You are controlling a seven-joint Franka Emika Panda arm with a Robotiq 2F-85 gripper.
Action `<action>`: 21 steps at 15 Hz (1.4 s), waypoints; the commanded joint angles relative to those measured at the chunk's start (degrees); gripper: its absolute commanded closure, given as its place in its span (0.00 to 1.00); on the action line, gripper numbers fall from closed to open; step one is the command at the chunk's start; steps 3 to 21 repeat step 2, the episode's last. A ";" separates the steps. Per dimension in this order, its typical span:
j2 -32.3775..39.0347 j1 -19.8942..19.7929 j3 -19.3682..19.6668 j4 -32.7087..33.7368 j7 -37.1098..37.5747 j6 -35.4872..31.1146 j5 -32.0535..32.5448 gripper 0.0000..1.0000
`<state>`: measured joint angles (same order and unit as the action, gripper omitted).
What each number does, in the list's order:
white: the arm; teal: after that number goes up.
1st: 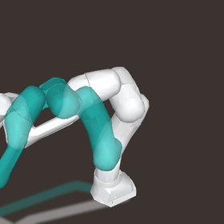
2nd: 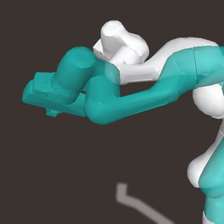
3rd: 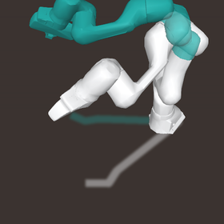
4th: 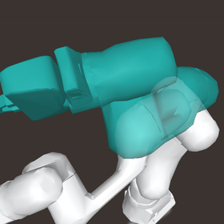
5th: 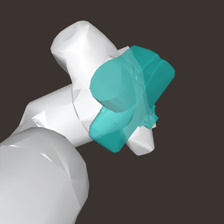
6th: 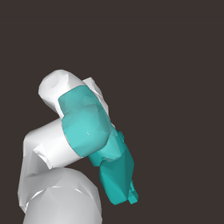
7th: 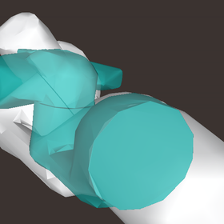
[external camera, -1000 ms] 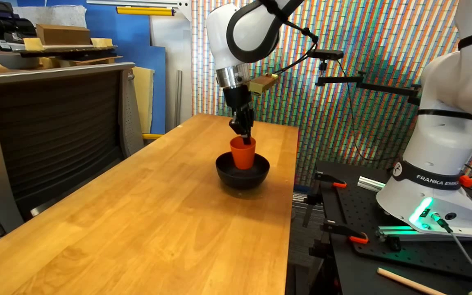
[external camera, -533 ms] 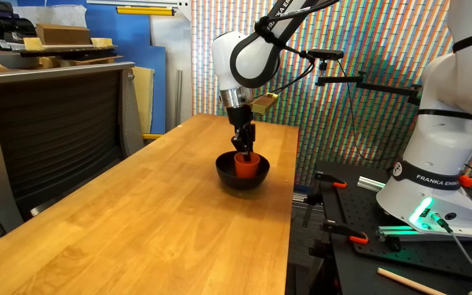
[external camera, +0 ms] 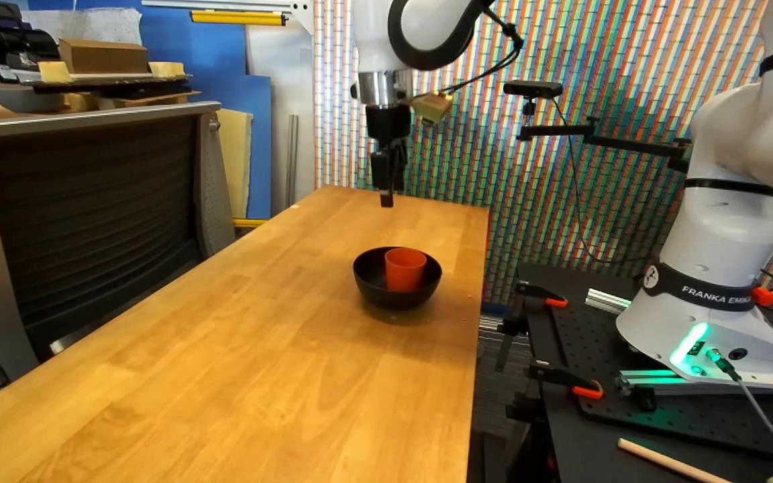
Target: Pick up the cup and put it in the black bowl
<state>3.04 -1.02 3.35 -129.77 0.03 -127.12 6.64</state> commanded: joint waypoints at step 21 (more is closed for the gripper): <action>-4.09 -0.43 -0.48 0.59 -2.41 3.84 -0.03 0.00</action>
